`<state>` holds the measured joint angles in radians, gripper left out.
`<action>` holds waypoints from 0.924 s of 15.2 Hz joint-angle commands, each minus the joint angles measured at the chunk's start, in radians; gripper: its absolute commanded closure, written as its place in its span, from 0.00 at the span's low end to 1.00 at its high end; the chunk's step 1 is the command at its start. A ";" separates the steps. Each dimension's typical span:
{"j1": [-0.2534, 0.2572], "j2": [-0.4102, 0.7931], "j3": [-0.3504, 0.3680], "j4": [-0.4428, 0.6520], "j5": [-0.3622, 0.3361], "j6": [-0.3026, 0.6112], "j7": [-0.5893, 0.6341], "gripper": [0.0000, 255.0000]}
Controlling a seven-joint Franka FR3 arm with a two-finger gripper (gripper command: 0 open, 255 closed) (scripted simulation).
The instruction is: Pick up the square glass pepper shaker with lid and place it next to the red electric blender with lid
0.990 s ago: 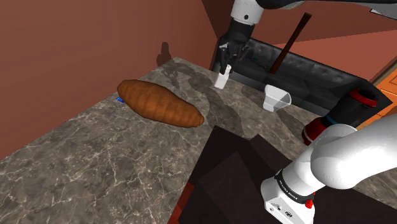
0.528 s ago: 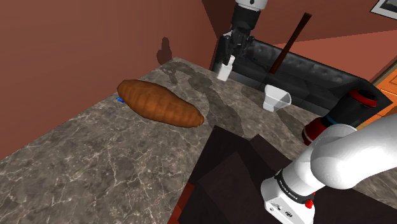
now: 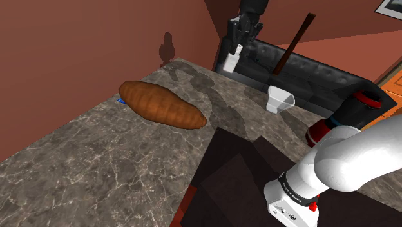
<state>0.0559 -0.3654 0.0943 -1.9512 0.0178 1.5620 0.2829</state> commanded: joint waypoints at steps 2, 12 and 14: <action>0.000 0.009 0.000 0.053 -0.001 -0.044 0.000 1.00; -0.002 0.060 0.000 0.241 -0.005 -0.182 0.002 1.00; -0.003 0.073 0.001 0.283 -0.006 -0.210 0.003 1.00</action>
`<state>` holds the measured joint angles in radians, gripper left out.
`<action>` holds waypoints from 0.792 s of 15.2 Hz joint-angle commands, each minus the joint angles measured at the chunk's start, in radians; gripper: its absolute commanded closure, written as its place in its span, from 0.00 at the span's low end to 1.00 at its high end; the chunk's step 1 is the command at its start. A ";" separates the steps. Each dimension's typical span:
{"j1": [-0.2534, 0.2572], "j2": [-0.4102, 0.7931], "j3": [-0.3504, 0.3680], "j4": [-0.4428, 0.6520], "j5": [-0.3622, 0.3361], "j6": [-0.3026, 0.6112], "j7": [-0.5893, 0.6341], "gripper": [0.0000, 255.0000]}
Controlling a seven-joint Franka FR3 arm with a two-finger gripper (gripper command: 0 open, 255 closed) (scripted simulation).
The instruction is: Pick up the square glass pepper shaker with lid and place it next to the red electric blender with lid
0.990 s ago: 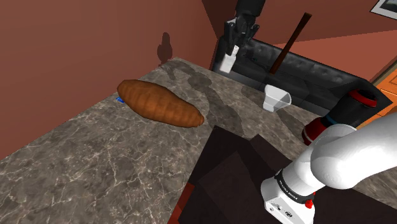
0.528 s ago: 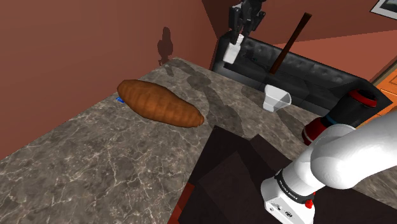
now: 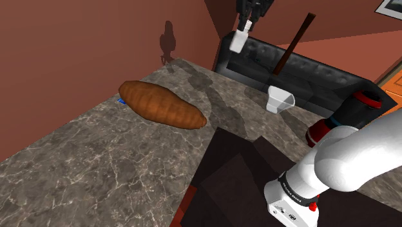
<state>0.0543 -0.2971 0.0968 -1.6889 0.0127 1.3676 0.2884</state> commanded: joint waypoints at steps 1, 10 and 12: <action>-0.001 0.007 -0.002 0.028 -0.001 -0.021 -0.002 1.00; -0.043 -0.252 -0.118 -0.194 -0.044 -0.056 -0.164 1.00; -0.052 -0.302 -0.146 -0.229 -0.063 -0.070 -0.200 1.00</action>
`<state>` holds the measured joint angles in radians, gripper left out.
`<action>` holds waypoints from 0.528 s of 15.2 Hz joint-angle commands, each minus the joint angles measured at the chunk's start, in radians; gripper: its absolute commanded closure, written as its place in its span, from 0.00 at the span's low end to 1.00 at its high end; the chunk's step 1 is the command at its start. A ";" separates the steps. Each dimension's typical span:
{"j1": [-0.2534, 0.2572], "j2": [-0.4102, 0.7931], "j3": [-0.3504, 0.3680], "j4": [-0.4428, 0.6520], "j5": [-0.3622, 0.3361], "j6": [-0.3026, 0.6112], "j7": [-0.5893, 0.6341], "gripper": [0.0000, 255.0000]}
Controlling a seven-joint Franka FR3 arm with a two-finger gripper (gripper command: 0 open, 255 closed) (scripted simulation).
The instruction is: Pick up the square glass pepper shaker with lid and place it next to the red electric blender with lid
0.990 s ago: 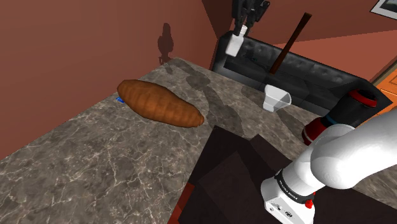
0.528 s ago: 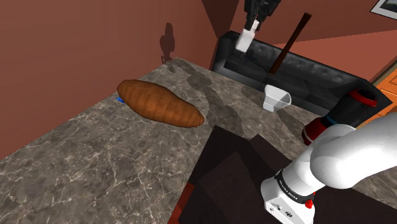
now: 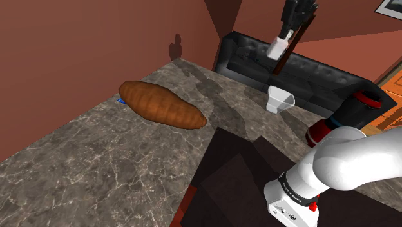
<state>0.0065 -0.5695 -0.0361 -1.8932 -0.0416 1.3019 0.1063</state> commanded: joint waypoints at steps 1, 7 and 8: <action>-0.009 -0.053 -0.028 -0.040 -0.019 -0.012 -0.037 1.00; -0.037 -0.180 -0.118 -0.108 -0.093 -0.062 -0.152 1.00; -0.042 -0.199 -0.134 -0.116 -0.107 -0.071 -0.172 1.00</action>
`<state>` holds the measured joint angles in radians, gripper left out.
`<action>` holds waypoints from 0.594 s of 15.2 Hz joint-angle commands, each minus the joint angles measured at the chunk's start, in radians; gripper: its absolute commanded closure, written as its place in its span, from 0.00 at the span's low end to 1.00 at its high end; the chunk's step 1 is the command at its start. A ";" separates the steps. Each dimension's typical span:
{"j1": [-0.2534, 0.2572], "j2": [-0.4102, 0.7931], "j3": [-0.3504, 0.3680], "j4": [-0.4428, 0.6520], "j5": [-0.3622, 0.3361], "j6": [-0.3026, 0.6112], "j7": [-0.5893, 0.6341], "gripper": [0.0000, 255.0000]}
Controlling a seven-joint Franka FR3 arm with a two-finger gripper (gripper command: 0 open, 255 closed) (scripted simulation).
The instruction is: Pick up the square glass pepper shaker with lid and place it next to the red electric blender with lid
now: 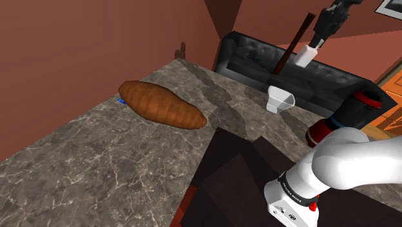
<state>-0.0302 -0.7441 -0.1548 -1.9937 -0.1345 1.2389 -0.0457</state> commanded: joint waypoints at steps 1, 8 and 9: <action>-0.010 -0.042 -0.031 -0.021 -0.029 -0.017 -0.040 1.00; -0.038 -0.143 -0.148 -0.034 -0.148 -0.078 -0.189 1.00; -0.042 -0.154 -0.166 -0.032 -0.166 -0.086 -0.212 1.00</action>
<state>-0.0672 -0.8820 -0.3017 -2.0250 -0.2792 1.1635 -0.2310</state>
